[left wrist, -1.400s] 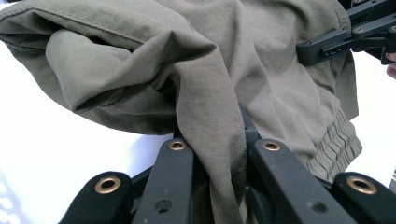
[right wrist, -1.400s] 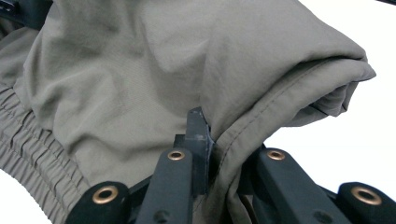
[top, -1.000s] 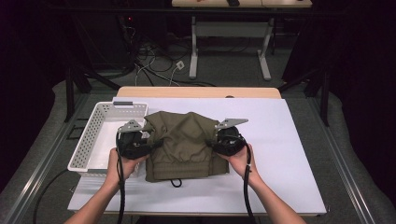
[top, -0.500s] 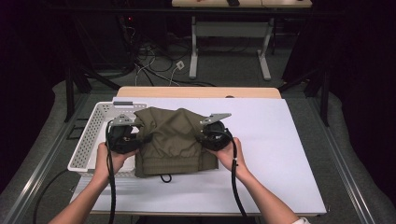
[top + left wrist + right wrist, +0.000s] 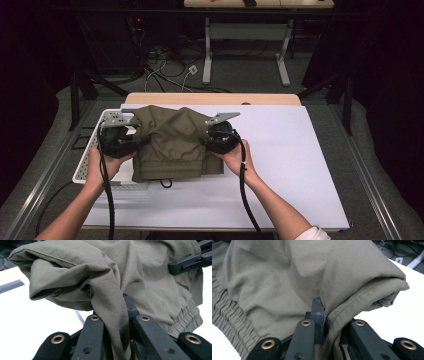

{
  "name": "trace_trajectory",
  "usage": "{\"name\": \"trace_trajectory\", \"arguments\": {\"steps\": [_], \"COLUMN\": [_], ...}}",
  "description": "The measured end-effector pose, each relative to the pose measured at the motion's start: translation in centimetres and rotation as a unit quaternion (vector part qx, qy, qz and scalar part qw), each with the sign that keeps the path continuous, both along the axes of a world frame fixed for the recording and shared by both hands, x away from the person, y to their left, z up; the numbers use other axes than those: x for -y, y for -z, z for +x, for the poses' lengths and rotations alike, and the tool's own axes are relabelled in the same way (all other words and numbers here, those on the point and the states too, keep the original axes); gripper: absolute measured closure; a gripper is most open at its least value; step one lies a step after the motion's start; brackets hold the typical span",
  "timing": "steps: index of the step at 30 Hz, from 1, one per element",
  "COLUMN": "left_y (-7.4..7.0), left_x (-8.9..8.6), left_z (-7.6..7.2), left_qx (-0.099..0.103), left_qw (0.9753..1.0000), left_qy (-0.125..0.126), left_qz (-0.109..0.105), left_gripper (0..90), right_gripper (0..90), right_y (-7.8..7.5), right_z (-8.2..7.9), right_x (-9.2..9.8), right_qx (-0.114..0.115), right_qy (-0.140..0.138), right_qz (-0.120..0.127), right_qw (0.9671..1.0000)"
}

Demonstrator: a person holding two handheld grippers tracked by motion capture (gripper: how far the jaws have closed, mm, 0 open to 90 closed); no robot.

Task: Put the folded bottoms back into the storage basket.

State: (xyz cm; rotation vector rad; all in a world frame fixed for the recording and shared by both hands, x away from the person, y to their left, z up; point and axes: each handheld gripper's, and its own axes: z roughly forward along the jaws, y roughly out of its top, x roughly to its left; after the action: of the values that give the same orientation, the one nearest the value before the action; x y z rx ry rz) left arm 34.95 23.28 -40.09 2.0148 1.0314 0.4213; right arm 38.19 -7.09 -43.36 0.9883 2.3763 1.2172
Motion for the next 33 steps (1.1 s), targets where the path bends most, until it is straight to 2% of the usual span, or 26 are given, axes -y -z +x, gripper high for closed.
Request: {"name": "trace_trajectory", "arguments": {"steps": [4,10,19,27,33], "left_y": [-0.6,-1.0,-0.9,-0.7,-0.4], "left_x": [-1.0,-2.6,-5.4,-7.0,-8.1], "left_z": [0.1,0.3,0.6,0.8,1.0], "left_qx": [0.006,0.015,0.014,0.021,0.029], "left_qw": [0.9999,0.9993,0.9971,0.9933,0.9893], "left_qy": [-0.010,-0.033,-0.069,-0.101,-0.124], "left_qz": [0.000,0.012,0.028,0.052,0.070], "left_gripper": [83.0,83.1,83.2,83.3,83.4], "right_gripper": [80.5,80.4,80.2,80.2,80.2], "right_y": [-0.5,-0.9,-0.7,-0.7,-0.5], "right_z": [0.3,0.9,1.9,2.2,2.6], "right_x": [-0.9,-2.8,-6.3,-9.1,-11.0], "right_qx": [0.003,0.002,-0.005,-0.005,-0.005], "right_qy": [-0.006,-0.013,-0.032,-0.043,-0.051], "right_qz": [0.007,0.015,0.023,0.013,0.013], "right_qw": [1.0000,0.9998,0.9992,0.9990,0.9986]}}
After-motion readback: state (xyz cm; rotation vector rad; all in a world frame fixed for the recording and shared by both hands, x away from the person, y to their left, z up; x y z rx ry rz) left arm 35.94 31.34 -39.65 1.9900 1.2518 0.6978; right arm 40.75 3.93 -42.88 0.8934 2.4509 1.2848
